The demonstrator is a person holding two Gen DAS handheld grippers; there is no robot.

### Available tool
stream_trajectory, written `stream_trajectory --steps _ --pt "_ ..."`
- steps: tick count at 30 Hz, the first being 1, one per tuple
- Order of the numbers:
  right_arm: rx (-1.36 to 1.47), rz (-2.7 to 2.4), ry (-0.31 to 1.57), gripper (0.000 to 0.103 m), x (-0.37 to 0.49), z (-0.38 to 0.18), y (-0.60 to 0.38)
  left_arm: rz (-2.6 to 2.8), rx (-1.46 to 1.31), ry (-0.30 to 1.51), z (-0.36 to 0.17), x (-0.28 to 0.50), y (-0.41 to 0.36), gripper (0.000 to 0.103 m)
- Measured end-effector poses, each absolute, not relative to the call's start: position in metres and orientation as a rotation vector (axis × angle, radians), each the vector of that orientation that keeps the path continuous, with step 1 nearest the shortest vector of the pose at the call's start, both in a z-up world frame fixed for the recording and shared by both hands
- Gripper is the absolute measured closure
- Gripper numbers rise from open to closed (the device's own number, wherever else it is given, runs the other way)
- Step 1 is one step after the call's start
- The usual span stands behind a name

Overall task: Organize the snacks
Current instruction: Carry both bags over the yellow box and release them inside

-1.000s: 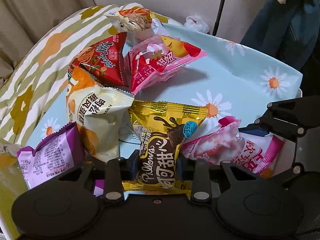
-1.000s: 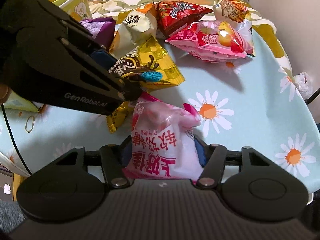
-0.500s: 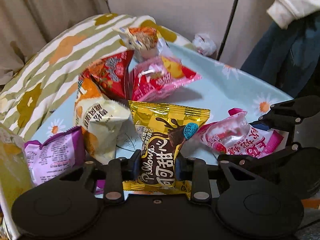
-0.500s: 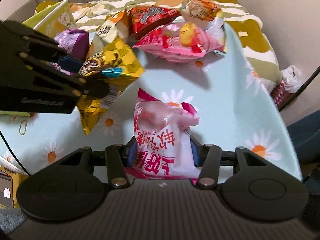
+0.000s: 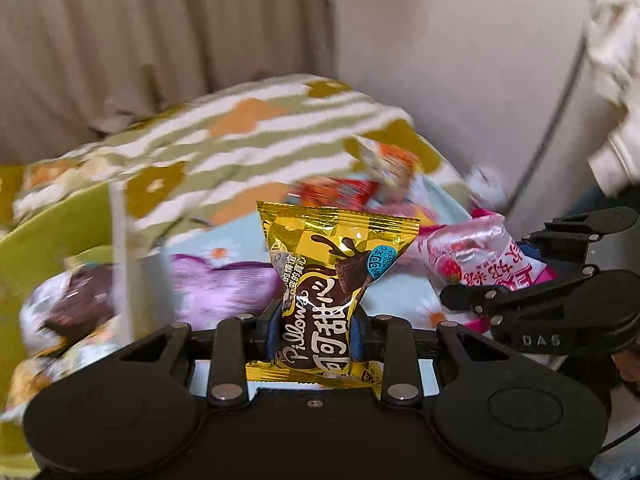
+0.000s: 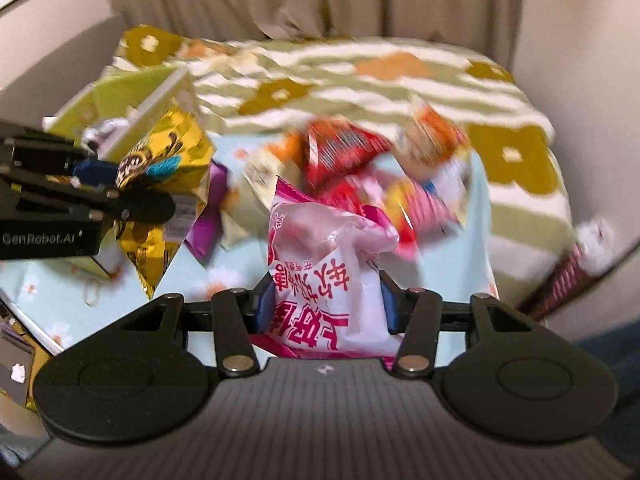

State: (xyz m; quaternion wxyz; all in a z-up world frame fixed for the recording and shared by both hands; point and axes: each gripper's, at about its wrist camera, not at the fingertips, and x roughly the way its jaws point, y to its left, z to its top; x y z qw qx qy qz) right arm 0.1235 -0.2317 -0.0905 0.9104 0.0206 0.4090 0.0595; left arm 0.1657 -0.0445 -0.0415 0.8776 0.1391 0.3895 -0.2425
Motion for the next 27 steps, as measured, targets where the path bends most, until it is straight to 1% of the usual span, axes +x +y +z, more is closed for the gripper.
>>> stream_trajectory --steps 8,13,17,22,27 --pt "0.001 0.289 0.745 0.038 0.167 -0.048 -0.182 -0.283 0.187 0.742 -0.007 0.171 0.023 0.067" --pt "0.021 0.352 0.7 0.038 0.203 -0.025 -0.142 -0.177 0.127 0.709 0.01 0.191 0.071 0.067" --pt "0.059 0.387 0.698 0.038 0.238 -0.009 -0.109 -0.117 0.097 0.691 0.023 0.218 0.109 0.067" --pt "0.087 0.402 0.716 0.038 0.283 -0.001 -0.07 -0.079 0.07 0.718 0.022 0.27 0.153 0.067" --pt "0.11 0.387 0.744 0.038 0.323 -0.002 -0.03 -0.091 0.062 0.787 0.003 0.314 0.186 0.067"
